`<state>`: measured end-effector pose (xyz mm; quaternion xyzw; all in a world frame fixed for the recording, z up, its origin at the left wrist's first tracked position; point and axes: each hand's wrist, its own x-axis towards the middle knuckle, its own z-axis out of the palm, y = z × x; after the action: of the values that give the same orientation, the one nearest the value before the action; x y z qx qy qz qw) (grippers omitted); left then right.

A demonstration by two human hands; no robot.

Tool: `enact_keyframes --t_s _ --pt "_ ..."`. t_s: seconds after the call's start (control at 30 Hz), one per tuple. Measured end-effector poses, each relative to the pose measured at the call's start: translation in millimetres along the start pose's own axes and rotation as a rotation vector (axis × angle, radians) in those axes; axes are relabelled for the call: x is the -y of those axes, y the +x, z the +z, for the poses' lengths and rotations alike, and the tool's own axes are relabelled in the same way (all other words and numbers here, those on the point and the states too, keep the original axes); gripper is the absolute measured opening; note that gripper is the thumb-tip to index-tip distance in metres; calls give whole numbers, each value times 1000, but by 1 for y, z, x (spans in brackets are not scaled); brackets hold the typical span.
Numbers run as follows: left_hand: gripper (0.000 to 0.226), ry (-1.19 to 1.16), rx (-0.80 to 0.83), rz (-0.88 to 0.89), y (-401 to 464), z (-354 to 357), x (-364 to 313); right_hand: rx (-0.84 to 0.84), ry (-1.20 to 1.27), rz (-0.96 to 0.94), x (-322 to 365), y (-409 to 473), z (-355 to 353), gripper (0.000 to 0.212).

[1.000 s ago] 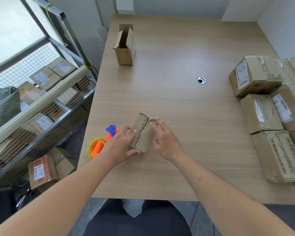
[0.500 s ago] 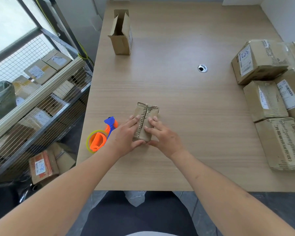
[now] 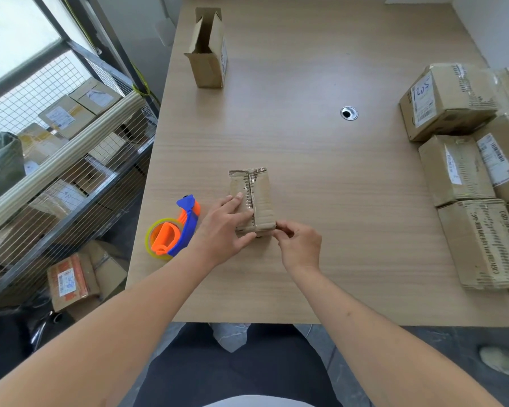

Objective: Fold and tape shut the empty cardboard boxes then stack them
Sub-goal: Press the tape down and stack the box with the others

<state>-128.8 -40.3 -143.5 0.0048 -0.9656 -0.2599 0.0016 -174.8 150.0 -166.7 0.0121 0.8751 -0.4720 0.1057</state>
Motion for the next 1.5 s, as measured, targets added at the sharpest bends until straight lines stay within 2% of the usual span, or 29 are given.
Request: enact_keyframes --t_s 0.13,0.37,0.5,0.6,0.8,0.93,1.0,1.1,1.2,1.4,1.5 --pt "51 45 -3 84 -1 -1 7 9 -221 -18 8 -7 1 44" --pt "52 73 -11 98 -3 4 5 129 -472 -182 11 -8 -5 50" --pt "64 94 31 113 -3 -3 11 215 -615 -295 21 2 -20 71" --pt "68 110 26 126 -2 -4 14 262 -724 -348 33 4 -24 70" --pt "67 64 17 114 -4 0 13 283 -662 -332 34 4 -10 63" --pt "79 67 97 130 -3 -12 19 283 -634 -319 35 5 -6 63" --pt "73 72 79 145 -4 -16 21 296 -611 -326 35 5 -5 66" --pt "59 74 22 171 0 -19 22 310 -562 -305 37 6 -4 80" --pt "57 68 7 189 3 -19 22 279 -540 -270 41 4 1 97" --pt "58 37 34 173 5 -23 24 256 -669 -246 51 0 18 102" --pt "59 65 74 183 5 -26 26 255 -711 -210 57 -2 24 114"
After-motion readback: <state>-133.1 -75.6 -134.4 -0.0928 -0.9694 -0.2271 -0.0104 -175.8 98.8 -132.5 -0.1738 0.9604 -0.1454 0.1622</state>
